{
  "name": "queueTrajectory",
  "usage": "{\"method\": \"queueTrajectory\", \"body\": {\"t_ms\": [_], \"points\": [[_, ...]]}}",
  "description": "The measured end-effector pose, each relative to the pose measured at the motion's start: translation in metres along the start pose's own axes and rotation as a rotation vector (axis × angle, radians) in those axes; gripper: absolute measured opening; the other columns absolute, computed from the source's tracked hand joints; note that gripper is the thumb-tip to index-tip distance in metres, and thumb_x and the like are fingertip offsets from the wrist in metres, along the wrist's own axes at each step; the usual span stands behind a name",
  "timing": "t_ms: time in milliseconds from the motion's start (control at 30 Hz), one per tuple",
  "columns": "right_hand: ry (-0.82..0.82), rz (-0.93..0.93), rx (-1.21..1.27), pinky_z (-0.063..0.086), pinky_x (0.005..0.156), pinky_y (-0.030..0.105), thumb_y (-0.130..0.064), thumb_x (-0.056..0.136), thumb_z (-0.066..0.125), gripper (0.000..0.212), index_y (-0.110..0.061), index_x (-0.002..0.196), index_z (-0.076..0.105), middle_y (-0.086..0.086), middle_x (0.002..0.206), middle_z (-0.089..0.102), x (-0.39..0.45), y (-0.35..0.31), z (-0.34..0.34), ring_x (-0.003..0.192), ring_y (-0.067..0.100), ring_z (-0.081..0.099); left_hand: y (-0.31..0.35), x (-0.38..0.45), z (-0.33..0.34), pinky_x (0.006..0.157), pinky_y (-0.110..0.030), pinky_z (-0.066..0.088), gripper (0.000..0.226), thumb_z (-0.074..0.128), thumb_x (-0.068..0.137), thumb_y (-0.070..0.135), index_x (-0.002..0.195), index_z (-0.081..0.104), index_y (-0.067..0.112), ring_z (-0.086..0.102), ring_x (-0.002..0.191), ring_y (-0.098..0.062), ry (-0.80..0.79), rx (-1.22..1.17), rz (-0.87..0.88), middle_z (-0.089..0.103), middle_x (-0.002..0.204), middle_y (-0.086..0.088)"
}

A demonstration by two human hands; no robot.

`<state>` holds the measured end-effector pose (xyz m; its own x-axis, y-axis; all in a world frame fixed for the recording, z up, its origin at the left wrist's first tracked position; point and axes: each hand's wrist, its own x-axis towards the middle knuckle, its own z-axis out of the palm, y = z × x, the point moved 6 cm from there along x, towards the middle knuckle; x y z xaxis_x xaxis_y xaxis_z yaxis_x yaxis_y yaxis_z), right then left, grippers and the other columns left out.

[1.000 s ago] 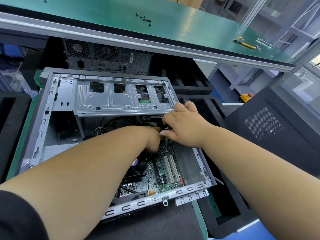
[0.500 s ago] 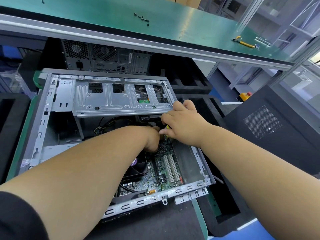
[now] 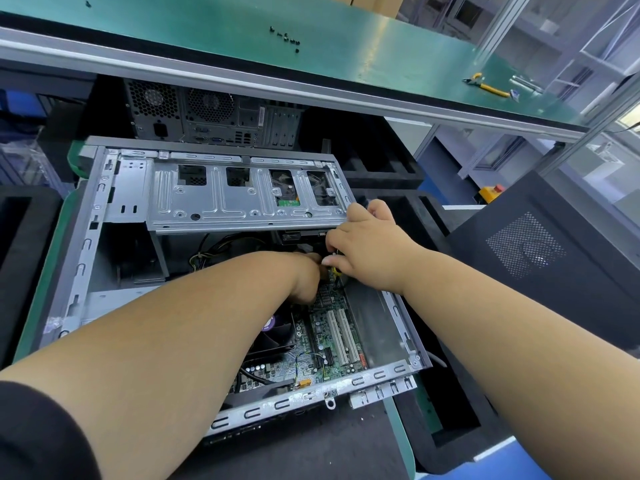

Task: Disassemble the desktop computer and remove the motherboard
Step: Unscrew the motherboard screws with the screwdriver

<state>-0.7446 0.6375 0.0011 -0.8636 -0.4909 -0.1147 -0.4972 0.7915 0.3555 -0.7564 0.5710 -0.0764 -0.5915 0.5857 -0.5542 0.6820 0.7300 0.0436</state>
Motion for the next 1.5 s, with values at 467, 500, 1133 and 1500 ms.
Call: {"method": "queueTrajectory", "body": {"t_ms": [467, 500, 1133, 1500], "points": [[-0.001, -0.011, -0.034, 0.017, 0.093, 0.039, -0.062, 0.094, 0.026, 0.051, -0.023, 0.108, 0.056, -0.011, 0.097, 0.06, -0.0002, -0.0014, -0.0006, 0.104, 0.017, 0.036, -0.0036, 0.0056, 0.0042, 0.086, -0.031, 0.046, 0.049, 0.05, 0.092, 0.024, 0.138, 0.041, 0.009, 0.052, 0.103, -0.024, -0.018, -0.015, -0.018, 0.039, 0.138, -0.011], [-0.001, -0.013, -0.014, 0.017, 0.092, 0.039, -0.059, 0.096, 0.031, 0.045, -0.024, 0.107, 0.056, -0.012, 0.095, 0.061, 0.0, -0.0013, -0.0005, 0.103, 0.017, 0.035, -0.0028, 0.0059, 0.004, 0.086, -0.031, 0.045, 0.051, 0.05, 0.093, 0.024, 0.14, 0.039, 0.01, 0.048, 0.099, -0.023, -0.016, -0.006, -0.009, 0.037, 0.138, -0.011], [0.037, 0.0, 0.105, 0.017, 0.088, 0.037, -0.039, 0.091, 0.051, 0.023, -0.026, 0.11, 0.054, -0.011, 0.103, 0.058, -0.0023, -0.0027, -0.0015, 0.106, 0.017, 0.035, -0.0002, 0.0071, 0.0028, 0.098, -0.033, 0.042, 0.063, 0.05, 0.092, 0.025, 0.15, 0.024, 0.021, 0.041, 0.128, -0.025, -0.003, 0.014, 0.049, 0.028, 0.147, -0.008], [0.011, -0.04, 0.008, 0.021, 0.089, 0.039, -0.056, 0.096, 0.038, 0.036, -0.024, 0.102, 0.054, -0.013, 0.096, 0.06, -0.0034, -0.0014, -0.001, 0.102, 0.017, 0.035, -0.0028, 0.0034, 0.0009, 0.094, -0.032, 0.046, 0.058, 0.053, 0.091, 0.025, 0.145, 0.034, 0.015, 0.051, 0.117, -0.025, 0.023, -0.042, -0.006, 0.037, 0.142, -0.008]]}}
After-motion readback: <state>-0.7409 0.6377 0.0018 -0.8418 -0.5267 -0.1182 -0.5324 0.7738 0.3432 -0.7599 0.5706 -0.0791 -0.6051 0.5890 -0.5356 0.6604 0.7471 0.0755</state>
